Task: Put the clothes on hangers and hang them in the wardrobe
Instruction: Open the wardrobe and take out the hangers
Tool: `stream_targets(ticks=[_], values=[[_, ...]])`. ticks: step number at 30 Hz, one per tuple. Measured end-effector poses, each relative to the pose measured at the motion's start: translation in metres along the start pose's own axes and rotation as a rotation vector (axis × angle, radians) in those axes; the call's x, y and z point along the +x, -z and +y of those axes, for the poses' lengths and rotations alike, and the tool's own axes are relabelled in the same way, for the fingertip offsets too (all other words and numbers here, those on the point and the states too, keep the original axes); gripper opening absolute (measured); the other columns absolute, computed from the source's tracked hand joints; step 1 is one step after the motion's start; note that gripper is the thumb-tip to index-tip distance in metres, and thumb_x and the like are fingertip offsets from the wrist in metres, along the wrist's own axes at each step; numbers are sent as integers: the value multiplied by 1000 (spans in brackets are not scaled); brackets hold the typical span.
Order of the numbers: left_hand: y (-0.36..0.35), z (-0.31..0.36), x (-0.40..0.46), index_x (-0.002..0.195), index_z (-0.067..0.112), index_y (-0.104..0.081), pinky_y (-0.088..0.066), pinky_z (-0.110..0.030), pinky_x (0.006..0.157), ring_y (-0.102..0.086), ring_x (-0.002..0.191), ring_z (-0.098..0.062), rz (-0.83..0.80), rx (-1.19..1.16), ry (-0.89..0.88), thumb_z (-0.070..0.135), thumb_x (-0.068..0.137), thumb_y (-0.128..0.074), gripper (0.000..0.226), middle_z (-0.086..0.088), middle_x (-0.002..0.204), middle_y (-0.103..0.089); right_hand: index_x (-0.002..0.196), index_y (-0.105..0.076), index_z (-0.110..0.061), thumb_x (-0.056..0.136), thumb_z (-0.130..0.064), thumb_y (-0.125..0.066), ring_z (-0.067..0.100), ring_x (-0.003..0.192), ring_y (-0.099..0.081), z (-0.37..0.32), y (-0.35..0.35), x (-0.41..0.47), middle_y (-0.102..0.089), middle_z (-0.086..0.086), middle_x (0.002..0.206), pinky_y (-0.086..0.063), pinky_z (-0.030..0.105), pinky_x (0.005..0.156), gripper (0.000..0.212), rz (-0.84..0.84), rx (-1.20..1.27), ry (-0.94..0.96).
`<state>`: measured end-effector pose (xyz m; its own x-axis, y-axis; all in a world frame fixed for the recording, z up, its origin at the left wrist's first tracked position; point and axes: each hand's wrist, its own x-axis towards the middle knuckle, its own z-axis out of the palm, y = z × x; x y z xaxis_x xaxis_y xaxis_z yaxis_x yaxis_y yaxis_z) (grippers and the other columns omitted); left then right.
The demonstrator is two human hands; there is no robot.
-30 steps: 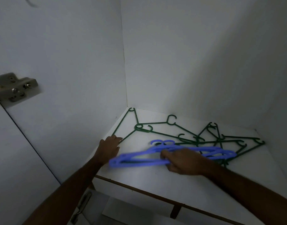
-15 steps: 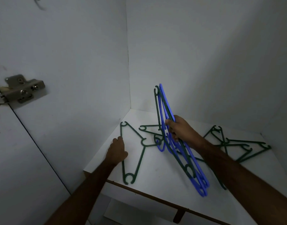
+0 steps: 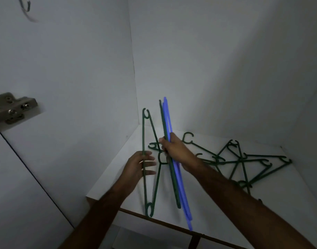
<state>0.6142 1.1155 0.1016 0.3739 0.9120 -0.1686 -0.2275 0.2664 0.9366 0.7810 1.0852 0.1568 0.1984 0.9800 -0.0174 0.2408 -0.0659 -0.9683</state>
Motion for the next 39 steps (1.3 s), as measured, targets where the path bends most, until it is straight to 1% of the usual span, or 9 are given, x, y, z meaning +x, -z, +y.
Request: stream_targets(ticks=[3, 6, 12, 16, 19, 23, 28, 33, 39], values=[[-27, 2, -17, 129, 13, -62, -58, -54, 84, -69, 109, -33, -88, -171, 19, 42, 106, -37, 45, -16, 120, -70, 109, -48, -11, 103, -34, -53, 23, 86, -65, 0, -30, 4, -63, 8, 98, -57, 37, 77, 24, -53, -171, 20], [-38, 3, -24, 130, 19, -62, -56, -56, 85, -68, 112, -30, -112, -301, 57, 53, 105, -30, 53, -14, 122, -70, 101, -52, -5, 103, -21, -49, 27, 87, -60, -3, -51, 4, -59, 10, 93, -50, 27, 66, 16, -82, -267, 92], [-31, -5, -21, 129, 18, -60, -61, -51, 75, -71, 106, -28, -83, -361, 29, 43, 98, -42, 44, -13, 122, -70, 85, -65, -6, 100, -10, -44, 33, 79, -59, 5, -40, 5, -61, 24, 90, -48, 38, 71, 26, -198, -500, 281], [-35, -7, -19, 121, 5, -60, -61, -48, 60, -69, 73, -30, -50, -277, -89, 16, 101, -51, 25, -20, 94, -68, 117, -70, -8, 102, -18, -53, 20, 91, -60, 21, 20, -4, -56, 12, 108, -49, 27, 82, 24, -87, -572, 336], [-43, -4, -18, 113, 4, -61, -56, -39, 47, -57, 52, -21, -51, -276, -144, 8, 103, -45, 19, -11, 73, -58, 125, -60, -13, 100, -30, -59, 25, 108, -58, 66, 92, -11, -53, 9, 124, -49, 37, 91, 30, 134, -857, 151], [-58, -4, -14, 115, 3, -57, -53, -38, 43, -53, 50, -20, -142, -253, -167, 9, 103, -44, 19, -8, 71, -55, 144, -43, -10, 97, -57, -53, 31, 128, -49, 135, 151, -35, -47, 13, 144, -46, 43, 104, 67, 58, -1137, -372], [-83, -7, -6, 124, 2, -52, -50, -35, 43, -48, 50, -18, -176, -225, -139, 8, 103, -45, 23, -6, 71, -53, 126, -53, -19, 103, -35, -42, 24, 115, -57, 162, 159, -50, -62, 2, 124, -38, 43, 105, 29, 202, -1244, -249], [-98, -9, -1, 113, 7, -55, -43, -29, 41, -42, 47, -13, -194, -231, -118, 9, 103, -44, 14, -5, 70, -45, 110, -56, -15, 106, -27, -44, 21, 77, -67, 132, 181, -56, -68, 0, 87, -57, 43, 82, 16, 439, -977, -124], [-111, -10, -9, 108, 3, -50, -55, -38, 53, -60, 61, -26, -269, -33, -322, 14, 100, -47, 14, -14, 76, -57, 143, -40, -20, 105, -14, -53, 28, 69, -71, 14, 187, -76, -75, 18, 82, -58, 37, 69, 41, 345, 220, -10]])
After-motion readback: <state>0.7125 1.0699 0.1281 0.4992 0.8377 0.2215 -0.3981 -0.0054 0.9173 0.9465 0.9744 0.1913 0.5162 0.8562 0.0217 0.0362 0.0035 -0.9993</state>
